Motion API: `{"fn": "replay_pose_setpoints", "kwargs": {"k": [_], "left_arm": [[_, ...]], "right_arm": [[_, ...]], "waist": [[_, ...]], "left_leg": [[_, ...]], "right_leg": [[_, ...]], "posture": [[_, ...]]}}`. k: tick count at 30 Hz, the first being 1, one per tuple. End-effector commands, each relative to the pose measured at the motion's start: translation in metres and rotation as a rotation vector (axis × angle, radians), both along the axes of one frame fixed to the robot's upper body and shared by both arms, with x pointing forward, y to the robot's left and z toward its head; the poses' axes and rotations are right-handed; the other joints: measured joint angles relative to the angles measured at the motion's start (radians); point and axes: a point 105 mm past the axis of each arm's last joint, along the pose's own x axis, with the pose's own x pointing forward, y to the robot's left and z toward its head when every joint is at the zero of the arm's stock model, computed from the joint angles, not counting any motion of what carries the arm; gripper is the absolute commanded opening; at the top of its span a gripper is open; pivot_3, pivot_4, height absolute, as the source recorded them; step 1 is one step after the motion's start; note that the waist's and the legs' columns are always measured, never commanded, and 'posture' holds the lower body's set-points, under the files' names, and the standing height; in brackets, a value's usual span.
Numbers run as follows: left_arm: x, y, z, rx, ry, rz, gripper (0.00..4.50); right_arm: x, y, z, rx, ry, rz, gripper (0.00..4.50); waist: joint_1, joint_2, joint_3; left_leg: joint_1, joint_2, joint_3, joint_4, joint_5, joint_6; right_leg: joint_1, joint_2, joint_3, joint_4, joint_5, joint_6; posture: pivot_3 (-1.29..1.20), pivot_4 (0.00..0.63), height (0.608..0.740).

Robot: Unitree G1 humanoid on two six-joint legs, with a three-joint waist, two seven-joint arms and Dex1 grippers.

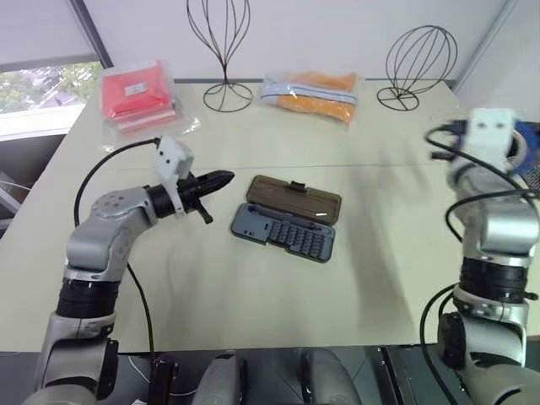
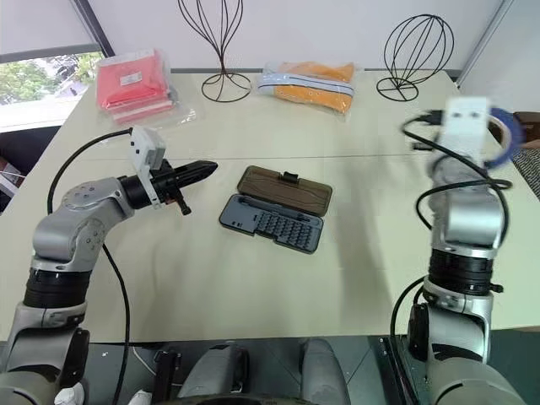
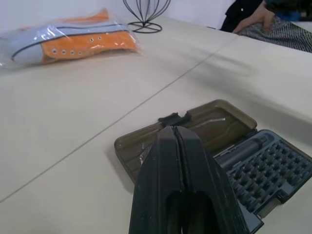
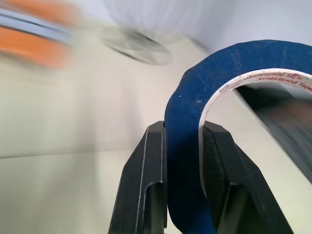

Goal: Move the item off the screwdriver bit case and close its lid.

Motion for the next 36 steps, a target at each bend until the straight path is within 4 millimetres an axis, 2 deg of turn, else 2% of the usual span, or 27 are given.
{"fn": "replay_pose_setpoints", "kwargs": {"k": [1, 7, 12, 14, 16, 20, 23, 25, 27, 29, 31, 34, 36], "left_arm": [[0.002, -0.005, 0.018, 0.0, -0.077, -0.022, 0.0], [0.002, -0.007, 0.018, 0.001, -0.08, -0.025, 0.0], [0.002, -0.005, 0.017, 0.001, -0.079, -0.017, 0.0], [0.002, -0.005, 0.017, 0.002, -0.078, -0.013, 0.0], [0.002, -0.004, 0.017, 0.002, -0.078, -0.009, 0.0], [0.001, -0.003, 0.017, 0.002, -0.077, -0.005, 0.0], [0.001, -0.002, 0.016, 0.002, -0.075, -0.002, 0.0], [0.001, -0.002, 0.016, 0.0, -0.073, -0.001, 0.0], [0.002, -0.001, 0.016, -0.001, -0.071, 0.0, 0.0], [0.002, -0.002, 0.016, -0.003, -0.07, 0.0, 0.0], [0.003, -0.003, 0.016, -0.004, -0.07, -0.002, 0.0], [0.004, -0.005, 0.015, -0.002, -0.07, -0.007, 0.0], [0.005, -0.006, 0.015, -0.001, -0.07, -0.008, 0.0]], "right_arm": [[-0.02, -0.035, -0.004, 0.11, -0.038, -0.198, 0.43], [-0.026, -0.047, -0.027, 0.281, -0.036, -0.288, 0.43], [-0.023, -0.044, -0.038, 0.355, -0.036, -0.28, 0.43], [-0.021, -0.04, -0.043, 0.392, -0.026, -0.265, 1.45], [-0.021, -0.037, -0.046, 0.399, -0.018, -0.261, 2.22], [-0.02, -0.035, -0.042, 0.394, -0.027, -0.25, 4.39], [-0.017, -0.03, -0.027, 0.341, -0.066, -0.165, 4.45], [-0.009, -0.015, -0.009, 0.272, -0.108, -0.035, 4.45], [0.0, 0.014, 0.013, 0.174, -0.142, 0.16, 4.45], [0.005, 0.051, 0.027, 0.129, -0.148, 0.348, 4.45], [0.008, 0.085, 0.029, 0.177, -0.122, 0.5, 4.45], [0.006, 0.142, 0.017, 0.259, 0.035, 0.752, 4.45], [0.002, 0.163, 0.01, 0.247, 0.138, 0.817, 4.45]], "waist": [[-0.003, 0.001, 0.0], [-0.017, 0.004, -0.001], [-0.025, 0.004, -0.001], [-0.026, 0.004, -0.001], [-0.026, 0.004, -0.001], [-0.026, 0.004, -0.001], [-0.026, 0.005, -0.001], [-0.027, 0.005, -0.001], [-0.028, 0.005, -0.001], [-0.029, 0.005, -0.001], [-0.03, 0.005, -0.001], [-0.028, 0.005, -0.001], [-0.025, 0.005, -0.001]], "left_leg": [[0.0, 0.0, 0.0, 0.0, 0.0, 0.0], [0.001, 0.001, 0.0, -0.001, 0.0, 0.0], [0.001, 0.001, 0.0, 0.0, 0.0, 0.0], [0.001, 0.001, 0.0, 0.0, 0.0, 0.0], [0.001, 0.001, 0.0, 0.0, 0.0, 0.0], [0.001, 0.001, 0.0, 0.0, 0.0, 0.0], [0.001, 0.001, 0.0, 0.0, 0.0, 0.0], [0.001, 0.001, 0.0, -0.001, 0.0, 0.0], [0.001, 0.001, -0.001, -0.001, 0.0, 0.0], [0.001, 0.001, -0.001, 0.0, 0.0, 0.0], [0.001, 0.001, -0.001, 0.0, 0.0, 0.001], [0.001, 0.001, -0.002, 0.0, 0.0, 0.001], [0.001, 0.001, -0.003, 0.0, 0.0, 0.001]], "right_leg": [[0.0, 0.0, 0.0, 0.0, 0.0, 0.0], [0.0, 0.0, 0.0, 0.0, 0.0, 0.0], [0.0, 0.0, 0.0, 0.001, 0.0, 0.0], [0.0, 0.0, 0.0, 0.001, 0.0, 0.0], [0.0, 0.0, 0.0, 0.001, 0.0, 0.0], [0.0, 0.0, 0.0, 0.001, 0.0, 0.0], [0.0, 0.0, 0.0, 0.001, 0.0, 0.0], [0.0, 0.0, 0.0, 0.001, 0.0, 0.0], [0.0, 0.0, 0.0, 0.001, 0.0, 0.0], [0.0, 0.0, 0.0, 0.001, 0.0, 0.0], [0.0, 0.001, 0.0, 0.001, 0.0, 0.0], [0.0, 0.001, 0.0, 0.001, 0.0, 0.0], [0.0, 0.001, 0.0, 0.001, 0.0, 0.0]], "posture": [[0.0, 0.15, 0.74], [0.0, 0.15, 0.74], [0.0, 0.15, 0.74], [0.0, 0.15, 0.74], [0.0, 0.15, 0.74], [0.0, 0.15, 0.74], [0.0, 0.15, 0.74], [0.0, 0.15, 0.74], [0.0, 0.15, 0.74], [0.0, 0.15, 0.74], [0.0, 0.15, 0.74], [0.0, 0.15, 0.74], [0.0, 0.15, 0.74]]}}
